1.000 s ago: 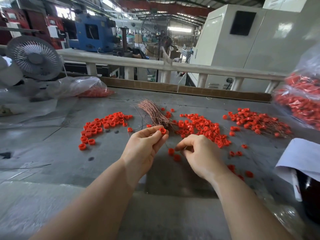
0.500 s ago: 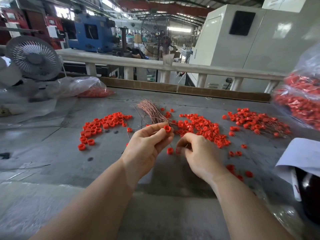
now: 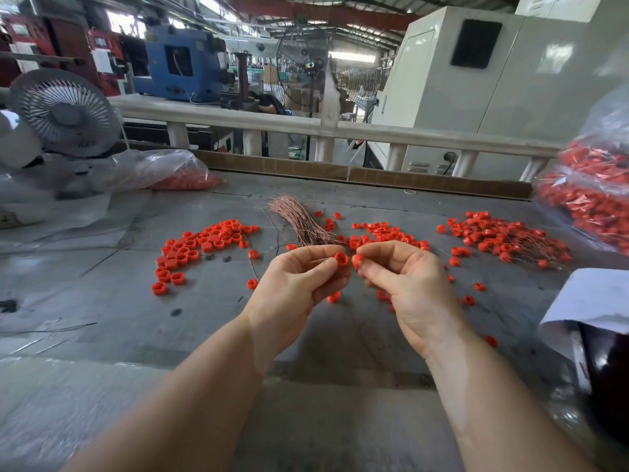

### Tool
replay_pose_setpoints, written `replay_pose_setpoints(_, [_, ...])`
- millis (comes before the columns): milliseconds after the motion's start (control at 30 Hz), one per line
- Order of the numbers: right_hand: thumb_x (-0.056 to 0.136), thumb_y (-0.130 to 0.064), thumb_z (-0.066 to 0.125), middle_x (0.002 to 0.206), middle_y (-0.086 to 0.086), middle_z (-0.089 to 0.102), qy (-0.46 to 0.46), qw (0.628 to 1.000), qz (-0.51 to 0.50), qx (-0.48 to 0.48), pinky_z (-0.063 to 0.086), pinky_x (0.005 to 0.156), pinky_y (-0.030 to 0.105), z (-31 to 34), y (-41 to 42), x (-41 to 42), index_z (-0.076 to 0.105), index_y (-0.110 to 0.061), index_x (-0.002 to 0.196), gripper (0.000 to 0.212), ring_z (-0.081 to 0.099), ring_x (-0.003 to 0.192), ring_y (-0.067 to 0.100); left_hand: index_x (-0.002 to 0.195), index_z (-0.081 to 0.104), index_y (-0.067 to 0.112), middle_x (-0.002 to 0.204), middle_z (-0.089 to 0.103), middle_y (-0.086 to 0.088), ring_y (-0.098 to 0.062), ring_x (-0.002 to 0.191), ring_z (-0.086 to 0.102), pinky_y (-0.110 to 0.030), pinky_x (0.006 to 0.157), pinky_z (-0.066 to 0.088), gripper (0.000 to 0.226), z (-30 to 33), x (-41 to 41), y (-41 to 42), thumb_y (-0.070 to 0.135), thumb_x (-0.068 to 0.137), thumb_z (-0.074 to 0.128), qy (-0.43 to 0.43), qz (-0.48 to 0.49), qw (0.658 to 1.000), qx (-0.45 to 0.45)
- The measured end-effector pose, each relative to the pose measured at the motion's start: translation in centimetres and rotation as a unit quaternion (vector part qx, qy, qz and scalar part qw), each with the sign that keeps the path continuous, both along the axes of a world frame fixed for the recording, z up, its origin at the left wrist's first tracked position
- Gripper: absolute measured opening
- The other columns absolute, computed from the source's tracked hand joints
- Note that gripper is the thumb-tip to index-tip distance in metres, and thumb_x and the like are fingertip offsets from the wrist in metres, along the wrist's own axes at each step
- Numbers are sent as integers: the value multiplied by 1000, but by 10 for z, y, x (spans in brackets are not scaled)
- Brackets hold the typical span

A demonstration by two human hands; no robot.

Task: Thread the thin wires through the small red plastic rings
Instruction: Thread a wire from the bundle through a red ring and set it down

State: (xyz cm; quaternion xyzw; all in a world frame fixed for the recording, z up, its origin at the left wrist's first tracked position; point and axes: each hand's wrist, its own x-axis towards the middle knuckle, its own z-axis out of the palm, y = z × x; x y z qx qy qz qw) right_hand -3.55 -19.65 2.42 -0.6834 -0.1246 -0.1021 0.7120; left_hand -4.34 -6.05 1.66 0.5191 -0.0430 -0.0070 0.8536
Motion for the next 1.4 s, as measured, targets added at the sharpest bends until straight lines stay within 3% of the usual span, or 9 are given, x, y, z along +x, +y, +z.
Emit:
replay_pose_setpoints(233, [81, 4, 63, 66, -4, 66, 21, 999, 19, 30, 43, 54, 13, -1, 0, 0, 65, -18, 74, 23, 56, 67, 11, 87, 65, 4, 70, 69, -4, -8, 64, 66, -16, 62, 54, 17, 0, -1, -1, -4, 89, 50, -11, -7, 1000, 21])
replay_pose_setpoints(433, [83, 3, 62, 63, -9, 63, -5, 1000, 3, 6, 41, 50, 13, -4, -1, 4, 61, -19, 76, 23, 55, 61, 1, 87, 65, 5, 71, 69, -5, -8, 63, 66, -17, 62, 55, 17, 0, -1, -1, -5, 88, 51, -10, -7, 1000, 19])
replay_pose_setpoints(733, [81, 1, 66, 73, -7, 70, -60, 997, -21, -32, 49, 72, 14, -8, -1, 6, 67, -20, 77, 21, 65, 75, 4, 88, 66, 6, 72, 71, -4, -10, 65, 67, -18, 63, 54, 18, -2, 0, 1, -3, 88, 51, -11, -20, 999, 28])
replay_pose_setpoints(1200, [85, -1, 61, 57, -12, 56, -80, 994, -31, -67, 37, 54, 16, -9, -1, 7, 61, -33, 68, 36, 47, 55, 1, 85, 67, 6, 71, 71, -4, -9, 63, 66, -17, 62, 54, 18, -2, 1, 0, -4, 87, 52, -6, -10, 1000, 22])
replay_pose_setpoints(1400, [81, -1, 65, 77, -8, 71, -57, 995, -25, -76, 47, 71, 21, -10, 0, 6, 70, -28, 71, 29, 62, 76, 8, 88, 66, 5, 72, 71, -4, -10, 66, 67, -17, 64, 55, 18, -2, 0, 0, -4, 88, 51, -7, -15, 1000, 26])
